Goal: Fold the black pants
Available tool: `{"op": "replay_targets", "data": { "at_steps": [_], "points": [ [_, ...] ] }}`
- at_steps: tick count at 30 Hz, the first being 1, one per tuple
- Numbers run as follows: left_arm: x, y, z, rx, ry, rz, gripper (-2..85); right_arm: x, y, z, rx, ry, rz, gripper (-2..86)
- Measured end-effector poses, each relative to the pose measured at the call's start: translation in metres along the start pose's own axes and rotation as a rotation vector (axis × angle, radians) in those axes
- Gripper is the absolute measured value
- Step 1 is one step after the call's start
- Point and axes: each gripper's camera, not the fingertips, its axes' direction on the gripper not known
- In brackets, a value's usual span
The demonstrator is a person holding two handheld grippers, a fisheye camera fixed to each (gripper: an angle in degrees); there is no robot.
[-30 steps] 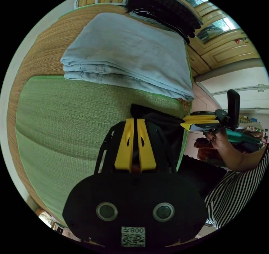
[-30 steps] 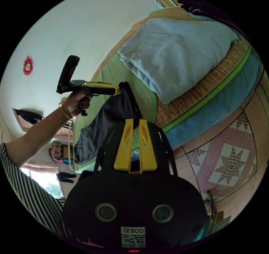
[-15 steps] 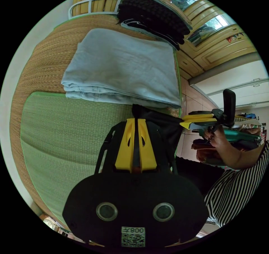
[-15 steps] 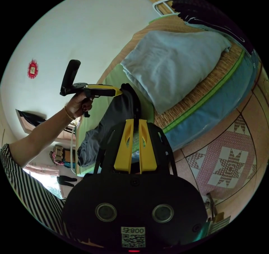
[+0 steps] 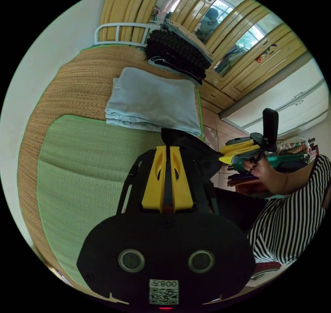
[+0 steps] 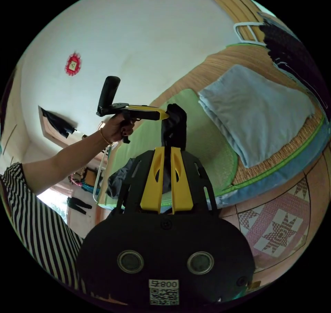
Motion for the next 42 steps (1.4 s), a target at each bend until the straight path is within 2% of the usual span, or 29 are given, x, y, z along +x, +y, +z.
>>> {"op": "replay_targets", "data": {
  "at_steps": [8,19,33,36,42],
  "points": [
    [-0.026,0.125,-0.062,0.120,-0.003,-0.053,1.3,-0.072,0.008,0.074,-0.086,-0.135,-0.157,3.1],
    [-0.090,0.324,-0.077,0.181,0.062,-0.302,1.8,-0.140,0.046,0.256,-0.374,-0.251,-0.290,2.9],
    [-0.159,0.504,-0.035,0.156,0.123,-0.637,0.3,-0.137,0.100,0.450,-0.649,-0.225,-0.282,3.2],
    [-0.160,0.536,-0.035,0.203,0.116,-0.684,0.2,-0.132,0.111,0.480,-0.684,-0.199,-0.293,3.1],
    [-0.152,0.577,-0.024,0.299,0.217,-0.737,0.2,-0.120,0.127,0.533,-0.741,-0.202,-0.285,2.7]
  ]
}}
